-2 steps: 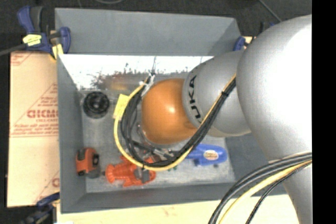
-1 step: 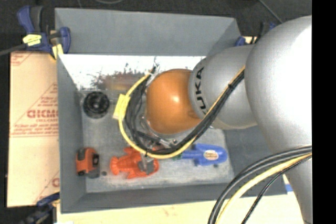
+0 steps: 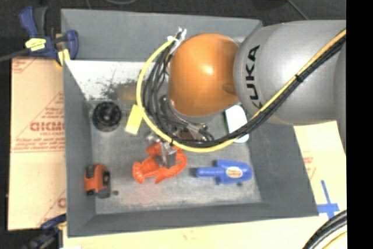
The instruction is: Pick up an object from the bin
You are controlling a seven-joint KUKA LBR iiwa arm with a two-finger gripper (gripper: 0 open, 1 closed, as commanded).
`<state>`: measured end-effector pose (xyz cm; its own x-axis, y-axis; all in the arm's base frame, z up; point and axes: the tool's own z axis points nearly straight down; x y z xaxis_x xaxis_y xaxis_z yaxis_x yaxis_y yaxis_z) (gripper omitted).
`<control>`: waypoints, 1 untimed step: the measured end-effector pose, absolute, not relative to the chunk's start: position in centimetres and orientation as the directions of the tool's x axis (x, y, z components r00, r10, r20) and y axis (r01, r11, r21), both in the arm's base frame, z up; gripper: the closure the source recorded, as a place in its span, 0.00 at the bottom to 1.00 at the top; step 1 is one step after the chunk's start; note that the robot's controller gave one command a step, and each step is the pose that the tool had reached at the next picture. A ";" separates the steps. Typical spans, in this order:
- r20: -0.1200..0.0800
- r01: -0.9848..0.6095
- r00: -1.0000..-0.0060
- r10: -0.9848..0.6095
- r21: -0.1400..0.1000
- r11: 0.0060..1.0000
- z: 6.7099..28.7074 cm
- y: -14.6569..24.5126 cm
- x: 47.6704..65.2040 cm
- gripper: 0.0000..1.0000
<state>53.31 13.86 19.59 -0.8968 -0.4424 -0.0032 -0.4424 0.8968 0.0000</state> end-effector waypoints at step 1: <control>-0.003 -0.442 -0.897 -0.442 0.001 0.897 19.6 13.9 53.3 1.00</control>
Offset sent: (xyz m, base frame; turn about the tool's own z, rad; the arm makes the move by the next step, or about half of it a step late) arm 0.0220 0.0010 0.1006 0.0096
